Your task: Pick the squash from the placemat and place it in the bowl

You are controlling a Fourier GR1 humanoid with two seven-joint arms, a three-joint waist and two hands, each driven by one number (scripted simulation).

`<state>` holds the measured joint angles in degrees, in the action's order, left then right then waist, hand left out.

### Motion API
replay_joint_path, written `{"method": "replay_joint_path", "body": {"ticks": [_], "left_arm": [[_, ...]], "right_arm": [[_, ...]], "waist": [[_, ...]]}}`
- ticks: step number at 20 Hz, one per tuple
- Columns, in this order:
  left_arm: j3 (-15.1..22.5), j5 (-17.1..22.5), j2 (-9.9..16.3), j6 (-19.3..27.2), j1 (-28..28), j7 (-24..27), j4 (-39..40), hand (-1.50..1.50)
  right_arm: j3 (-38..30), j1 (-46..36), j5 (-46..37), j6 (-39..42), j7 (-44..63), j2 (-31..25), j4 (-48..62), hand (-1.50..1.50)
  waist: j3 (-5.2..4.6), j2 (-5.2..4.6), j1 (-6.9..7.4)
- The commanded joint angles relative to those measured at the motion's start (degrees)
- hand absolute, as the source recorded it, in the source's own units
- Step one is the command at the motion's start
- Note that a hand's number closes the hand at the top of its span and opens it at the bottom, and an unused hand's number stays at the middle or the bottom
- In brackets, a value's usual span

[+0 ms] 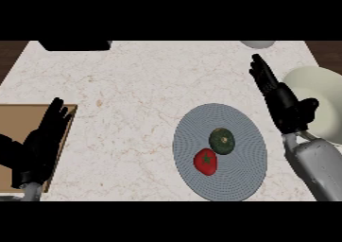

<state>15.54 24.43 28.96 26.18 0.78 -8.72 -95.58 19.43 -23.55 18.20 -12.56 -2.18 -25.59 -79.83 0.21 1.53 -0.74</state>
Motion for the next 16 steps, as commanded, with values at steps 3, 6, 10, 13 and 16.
{"method": "replay_joint_path", "body": {"ticks": [3, 6, 10, 13, 16], "left_arm": [[2.46, -4.34, -1.28, -1.34, 1.39, 4.32, -0.87, 0.0], [1.9, -5.96, -1.06, -2.37, 8.77, 5.5, 2.49, 0.0], [2.9, -4.77, -1.83, -2.22, 4.2, 5.24, 1.45, 0.0], [4.45, -5.05, -3.0, -3.16, 5.06, 5.62, 1.27, 0.0], [5.65, -6.46, -4.52, -2.75, 5.19, 7.26, 2.22, 0.0]], "right_arm": [[6.1, 6.15, -10.6, -16.76, 5.96, 7.34, -0.22, 1.5], [9.24, 7.43, -15.96, -27.77, 12.3, 12.84, 4.95, 1.5], [1.53, 9.07, -24.94, -46.66, 7.55, 10.04, 6.68, -1.5], [4.61, 12.49, -29.67, -58.77, -0.75, 20.21, 2.68, -1.5], [8.75, 13.69, -38.31, -68.0, -2.77, 25.12, 3.82, -1.5]], "waist": [[-0.3, -1.22, 0.36], [-0.47, -1.65, -1.34], [-0.46, -0.41, -3.63], [-0.2, -0.88, -2.25], [-0.38, -1.08, -0.79]]}}
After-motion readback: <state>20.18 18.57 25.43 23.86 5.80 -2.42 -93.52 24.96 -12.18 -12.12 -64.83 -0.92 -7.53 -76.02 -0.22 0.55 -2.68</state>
